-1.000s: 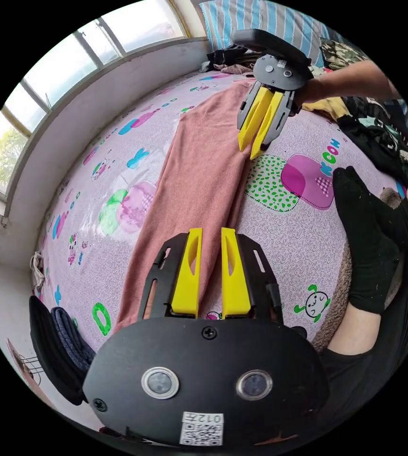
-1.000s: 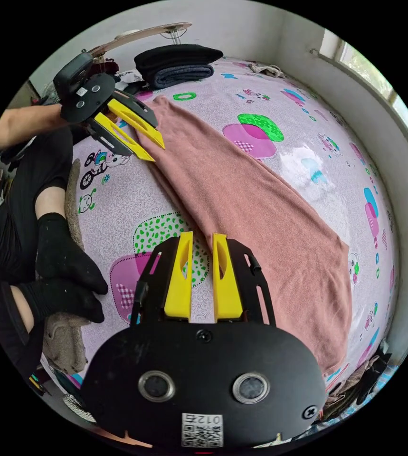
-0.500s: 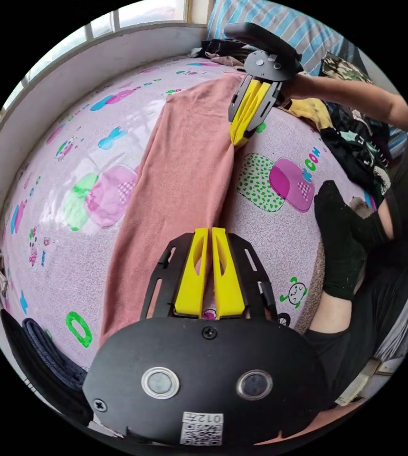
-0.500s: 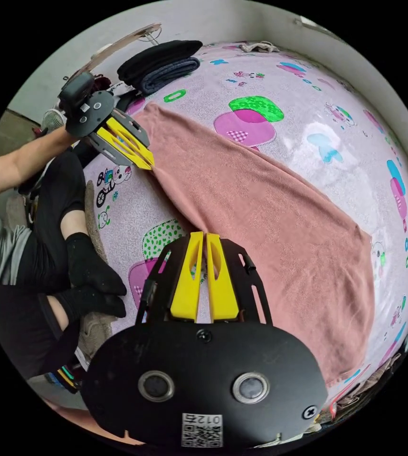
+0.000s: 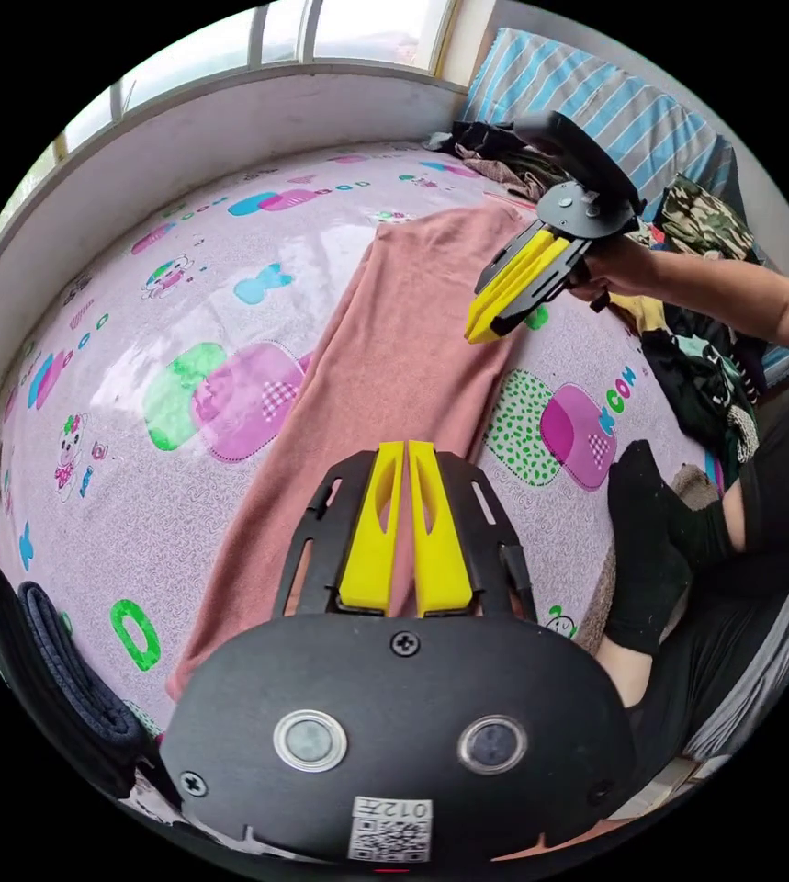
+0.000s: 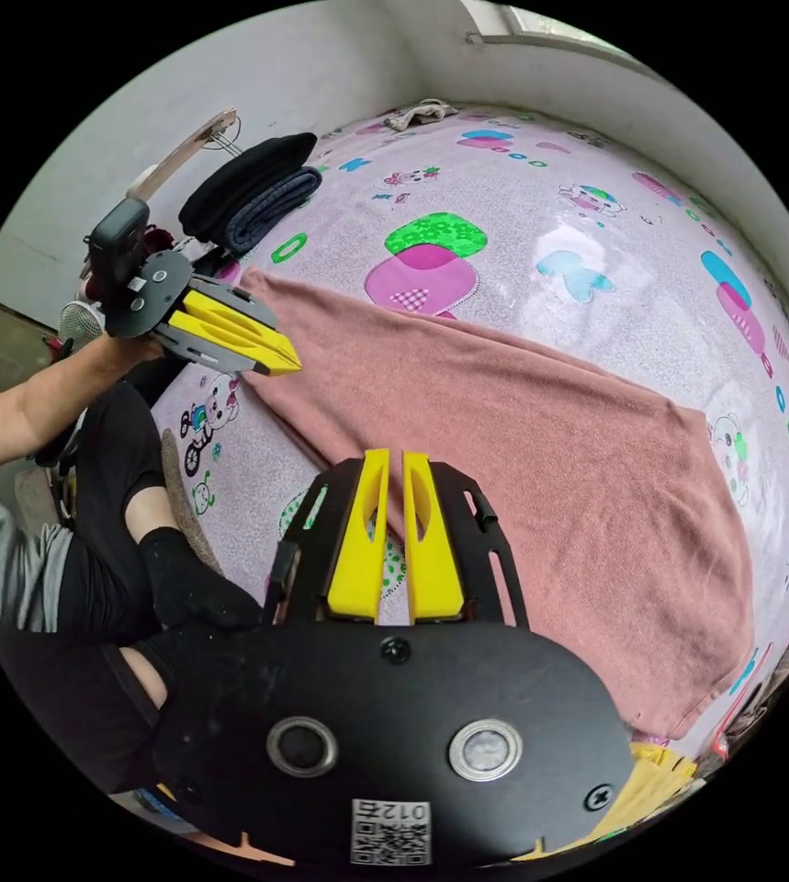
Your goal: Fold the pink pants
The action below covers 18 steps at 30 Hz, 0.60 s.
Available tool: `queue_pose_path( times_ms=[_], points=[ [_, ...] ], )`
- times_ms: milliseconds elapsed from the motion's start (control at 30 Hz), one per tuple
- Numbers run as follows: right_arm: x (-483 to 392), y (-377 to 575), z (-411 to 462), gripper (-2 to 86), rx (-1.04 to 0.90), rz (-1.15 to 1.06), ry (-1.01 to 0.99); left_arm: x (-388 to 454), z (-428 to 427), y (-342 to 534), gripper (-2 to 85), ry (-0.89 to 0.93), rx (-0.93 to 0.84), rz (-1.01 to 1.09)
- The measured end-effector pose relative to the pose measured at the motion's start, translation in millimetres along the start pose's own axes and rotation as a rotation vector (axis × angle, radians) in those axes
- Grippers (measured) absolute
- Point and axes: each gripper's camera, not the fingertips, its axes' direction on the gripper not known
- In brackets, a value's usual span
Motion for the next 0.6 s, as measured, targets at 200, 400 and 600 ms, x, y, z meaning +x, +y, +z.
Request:
queue_pose_path(
  times_ms=[200,400,600],
  points=[
    [42,15,53,-0.4,-0.118,0.001,0.051,11,37,1,0.4,-0.075,-0.151,0.032],
    [63,37,67,-0.7,-0.059,-0.047,0.012,-5,-5,22,0.5,-0.123,-0.079,-0.052],
    [91,64,124,-0.9,-0.157,-0.092,0.074,-25,0,57,0.6,-0.084,-0.131,-0.136]
  ],
)
